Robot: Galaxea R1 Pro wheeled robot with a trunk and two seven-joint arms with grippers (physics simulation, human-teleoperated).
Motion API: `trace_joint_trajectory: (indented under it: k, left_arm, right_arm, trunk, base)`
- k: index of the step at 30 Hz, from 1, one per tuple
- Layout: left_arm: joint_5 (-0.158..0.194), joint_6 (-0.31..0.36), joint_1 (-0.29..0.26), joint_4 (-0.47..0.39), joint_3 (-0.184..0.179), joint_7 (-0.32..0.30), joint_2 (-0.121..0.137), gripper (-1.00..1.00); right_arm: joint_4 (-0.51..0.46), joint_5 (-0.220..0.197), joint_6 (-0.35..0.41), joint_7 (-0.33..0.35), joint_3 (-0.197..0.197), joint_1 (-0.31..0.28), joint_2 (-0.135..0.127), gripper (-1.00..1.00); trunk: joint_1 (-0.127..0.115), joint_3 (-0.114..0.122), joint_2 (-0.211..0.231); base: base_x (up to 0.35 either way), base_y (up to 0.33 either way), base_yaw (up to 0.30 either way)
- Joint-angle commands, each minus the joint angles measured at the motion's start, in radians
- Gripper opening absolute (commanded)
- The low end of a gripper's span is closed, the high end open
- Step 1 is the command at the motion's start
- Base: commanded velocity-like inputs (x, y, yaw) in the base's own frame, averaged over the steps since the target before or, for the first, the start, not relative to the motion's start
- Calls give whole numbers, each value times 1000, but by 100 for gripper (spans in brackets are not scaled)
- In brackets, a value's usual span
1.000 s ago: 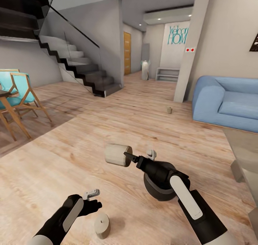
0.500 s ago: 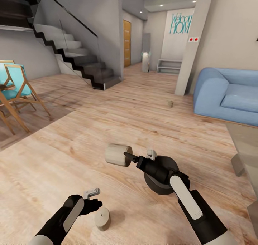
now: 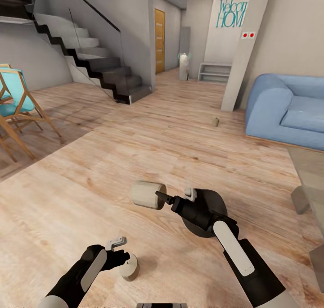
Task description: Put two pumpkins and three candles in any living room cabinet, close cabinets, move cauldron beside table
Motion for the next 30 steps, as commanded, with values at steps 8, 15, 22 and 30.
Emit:
trace_joint_trajectory:
  k: [8, 15, 22, 30]
  left_arm:
    - [11, 2, 0, -1, -4, 9, 1, 100]
    - [12, 2, 0, -1, -5, 9, 0, 100]
    - [7, 1, 0, -1, -7, 9, -6, 100]
    - [-30, 1, 0, -2, -13, 9, -22, 100]
  right_arm:
    - [2, -7, 3, 0, 0, -1, -1, -100]
    - [3, -8, 3, 0, 0, -1, -1, -100]
    - [3, -8, 3, 0, 0, -1, -1, -100]
    - [3, -8, 3, 0, 0, -1, -2, -100]
  trunk:
    - [3, -32, -2]
    - [6, -59, -4]
    - [9, -82, -5]
    - [9, -82, -5]
  base:
    - [0, 0, 0]
    - [0, 0, 0]
    - [0, 0, 0]
    - [9, 0, 0]
